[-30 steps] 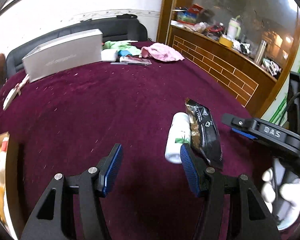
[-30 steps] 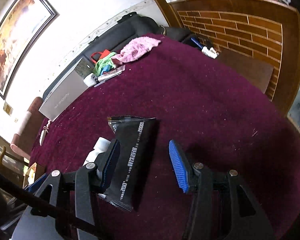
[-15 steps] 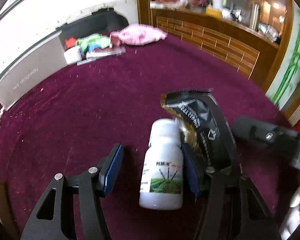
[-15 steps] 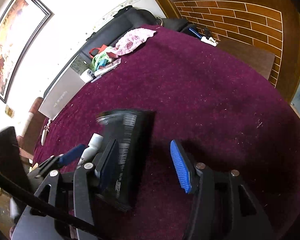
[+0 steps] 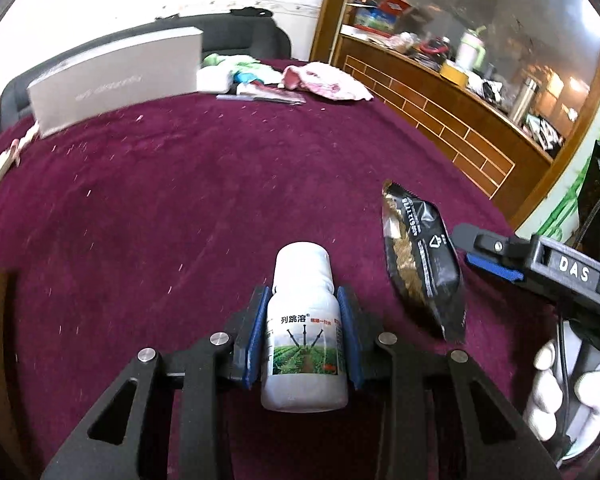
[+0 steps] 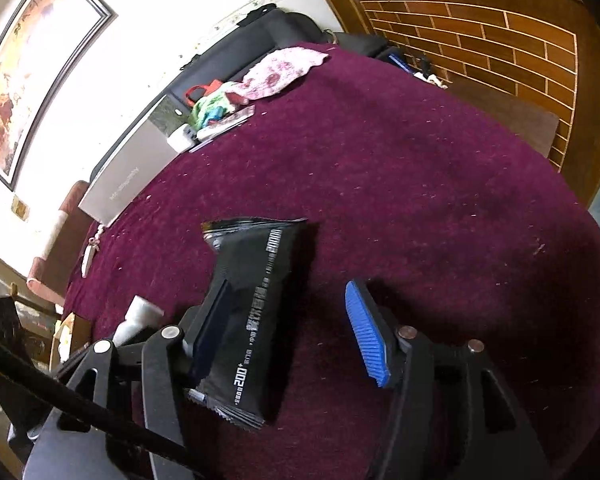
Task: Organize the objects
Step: 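Grasp the white medicine bottle with the left tool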
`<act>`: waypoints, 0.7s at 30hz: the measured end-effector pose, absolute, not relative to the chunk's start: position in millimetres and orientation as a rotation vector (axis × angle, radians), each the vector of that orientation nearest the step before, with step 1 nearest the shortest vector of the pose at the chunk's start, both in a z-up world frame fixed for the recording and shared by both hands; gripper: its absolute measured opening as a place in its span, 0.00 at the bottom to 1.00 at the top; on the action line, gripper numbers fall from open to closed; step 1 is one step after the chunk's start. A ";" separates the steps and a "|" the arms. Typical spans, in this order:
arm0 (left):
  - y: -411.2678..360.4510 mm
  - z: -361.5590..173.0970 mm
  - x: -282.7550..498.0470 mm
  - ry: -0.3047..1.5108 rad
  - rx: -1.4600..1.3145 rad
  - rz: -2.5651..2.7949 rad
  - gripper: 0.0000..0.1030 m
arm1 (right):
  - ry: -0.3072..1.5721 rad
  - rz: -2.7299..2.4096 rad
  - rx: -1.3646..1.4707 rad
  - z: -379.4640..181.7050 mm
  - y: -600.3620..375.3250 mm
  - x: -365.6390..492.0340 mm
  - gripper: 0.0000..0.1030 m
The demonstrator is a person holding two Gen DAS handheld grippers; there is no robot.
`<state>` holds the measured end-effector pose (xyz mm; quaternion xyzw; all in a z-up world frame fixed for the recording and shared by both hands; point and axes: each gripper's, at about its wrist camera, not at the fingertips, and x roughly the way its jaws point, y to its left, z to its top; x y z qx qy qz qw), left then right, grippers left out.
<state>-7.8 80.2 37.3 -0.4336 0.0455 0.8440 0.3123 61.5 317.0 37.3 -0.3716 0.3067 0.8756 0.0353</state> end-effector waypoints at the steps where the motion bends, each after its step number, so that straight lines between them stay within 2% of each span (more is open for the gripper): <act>1: 77.9 36.4 -6.9 0.111 -1.148 2.227 0.28 | 0.931 2.691 -1.136 39.1 315.1 61.8 0.56; 3: 74.5 35.5 -3.1 0.107 -1.154 2.228 0.28 | 0.884 2.684 -1.142 42.7 310.5 60.7 0.61; 12: 62.6 42.6 9.4 0.070 -1.129 2.221 0.28 | 0.709 2.648 -1.249 49.0 283.3 41.4 0.61; 21: 56.1 35.4 11.2 0.097 -1.165 2.218 0.28 | 0.630 2.610 -1.329 41.5 259.9 26.3 0.61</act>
